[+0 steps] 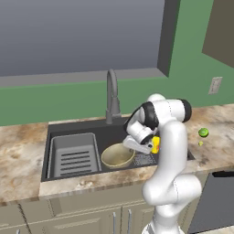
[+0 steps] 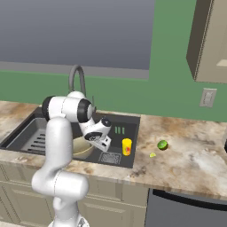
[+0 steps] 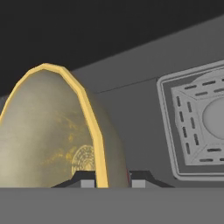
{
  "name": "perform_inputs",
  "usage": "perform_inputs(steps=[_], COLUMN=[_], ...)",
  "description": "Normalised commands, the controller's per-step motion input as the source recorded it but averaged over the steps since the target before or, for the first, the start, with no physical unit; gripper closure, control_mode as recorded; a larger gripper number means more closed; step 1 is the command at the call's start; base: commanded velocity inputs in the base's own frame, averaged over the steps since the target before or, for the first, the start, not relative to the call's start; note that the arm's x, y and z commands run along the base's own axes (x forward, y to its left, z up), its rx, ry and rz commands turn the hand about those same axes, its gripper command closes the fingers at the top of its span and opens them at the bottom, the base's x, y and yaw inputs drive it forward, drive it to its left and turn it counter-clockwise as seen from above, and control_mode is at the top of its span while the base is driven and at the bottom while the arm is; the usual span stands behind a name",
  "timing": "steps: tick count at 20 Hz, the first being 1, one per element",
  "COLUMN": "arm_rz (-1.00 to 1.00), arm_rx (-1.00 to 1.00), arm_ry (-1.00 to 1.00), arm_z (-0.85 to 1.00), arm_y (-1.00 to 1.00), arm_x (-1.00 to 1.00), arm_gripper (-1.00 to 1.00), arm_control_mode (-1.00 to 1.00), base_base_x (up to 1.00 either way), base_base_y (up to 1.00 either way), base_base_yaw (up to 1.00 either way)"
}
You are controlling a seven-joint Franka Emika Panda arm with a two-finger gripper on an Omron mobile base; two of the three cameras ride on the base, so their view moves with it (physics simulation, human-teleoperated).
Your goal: Remove the kiwi and lemon wedge from the sink. Then move the bowl and cup from the counter to the sink for washing.
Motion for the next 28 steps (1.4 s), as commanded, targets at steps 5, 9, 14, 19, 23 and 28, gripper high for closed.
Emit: perform_inputs(steps=[5,9,14,19,23,28], arm_rz=[0.03,0.03,0.03,0.03,0.05,0.03], arm_rx=[0.0,0.0,0.0,0.0,0.01,0.0], arm_ry=[0.0,0.0,0.0,-0.02,-0.05,-0.08], arm_z=[-0.32,-0.33,-0.32,-0.29,-0.12,0.01], arm_y=[0.03,0.02,0.01,0.0,0.0,0.0], arm_x=[0.18,0.17,0.14,0.12,0.04,0.0], arm_gripper=[1.0,1.0,1.0,1.0,1.0,-1.0], arm_control_mode=[-1.0,-1.0,-1.0,-1.0,-1.0,-1.0], base_base_x=[0.0,0.0,0.0,0.0,0.0,0.0], base_base_y=[0.0,0.0,0.0,0.0,0.0,0.0], base_base_yaw=[0.0,0.0,0.0,0.0,0.0,0.0])
